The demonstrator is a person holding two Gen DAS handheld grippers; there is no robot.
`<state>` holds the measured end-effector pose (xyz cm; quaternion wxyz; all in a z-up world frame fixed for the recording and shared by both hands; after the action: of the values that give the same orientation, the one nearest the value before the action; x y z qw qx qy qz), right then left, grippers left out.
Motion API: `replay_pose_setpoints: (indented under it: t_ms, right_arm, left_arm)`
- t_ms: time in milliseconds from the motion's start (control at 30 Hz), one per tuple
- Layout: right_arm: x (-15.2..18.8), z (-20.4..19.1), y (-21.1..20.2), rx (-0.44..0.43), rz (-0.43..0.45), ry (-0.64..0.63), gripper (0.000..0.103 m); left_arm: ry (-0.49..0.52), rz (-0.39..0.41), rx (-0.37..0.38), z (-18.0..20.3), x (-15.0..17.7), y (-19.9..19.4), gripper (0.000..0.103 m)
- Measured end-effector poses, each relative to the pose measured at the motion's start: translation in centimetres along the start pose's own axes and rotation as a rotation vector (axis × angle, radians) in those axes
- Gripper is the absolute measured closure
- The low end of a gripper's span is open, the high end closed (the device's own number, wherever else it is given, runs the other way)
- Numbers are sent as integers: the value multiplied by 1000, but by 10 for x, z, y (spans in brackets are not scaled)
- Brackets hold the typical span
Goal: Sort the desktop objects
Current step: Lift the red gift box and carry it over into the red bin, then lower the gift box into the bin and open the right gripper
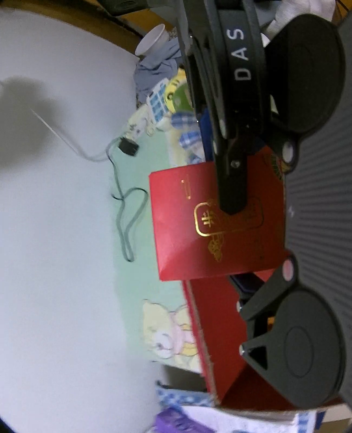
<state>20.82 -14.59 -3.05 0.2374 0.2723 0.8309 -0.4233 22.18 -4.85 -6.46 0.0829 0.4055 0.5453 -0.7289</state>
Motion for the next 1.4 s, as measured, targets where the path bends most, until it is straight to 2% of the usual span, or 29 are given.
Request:
replay_pose_setpoints:
  t_ms: [233, 433, 667, 767, 900, 967, 1033, 1133, 1300, 1400]
  right_arm:
    - [14, 20, 43, 37, -198, 2, 51]
    - [16, 17, 60, 118, -245, -67, 52]
    - [13, 23, 69, 199, -243, -128, 52]
    - [9, 26, 71, 228, -233, -150, 53]
    - [3, 30, 67, 229, -194, -119, 53]
    - [-3, 33, 61, 213, -149, -84, 53]
    - [-4, 32, 60, 207, -141, -80, 53]
    - [-3, 33, 56, 192, -118, -60, 58]
    - [-2, 35, 53, 172, -99, -21, 60]
    - [-2, 37, 50, 179, -91, -5, 60]
  left_arm:
    - [-51, -153, -1, -12, 26, 41, 17]
    - [-73, -228, 34, -17, 35, 54, 16]
    - [-77, -268, 32, -16, 37, 60, 16]
    - [-107, -311, 50, -16, 40, 65, 16]
    - [-156, -335, 89, -14, 40, 68, 16]
    - [-152, -330, 88, -11, 39, 68, 16]
    - [-138, -333, 85, -7, 40, 68, 16]
    - [-115, -324, 70, -4, 39, 66, 16]
    - [-95, -323, 61, -8, 42, 60, 16]
    - [-42, -290, -15, -20, 42, 51, 16]
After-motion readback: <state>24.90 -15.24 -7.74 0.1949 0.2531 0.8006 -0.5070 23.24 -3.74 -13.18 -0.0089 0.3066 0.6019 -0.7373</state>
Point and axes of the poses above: each gripper's, at about its wrist camera, not at the fingertips, and y roughly the way its jaws point, z to its right, x to its underside, the point moved 10 cm from there along y, roughly the way its jaws point, and after that the axes turned 6 degrees about -x, right-handed, at the moved point
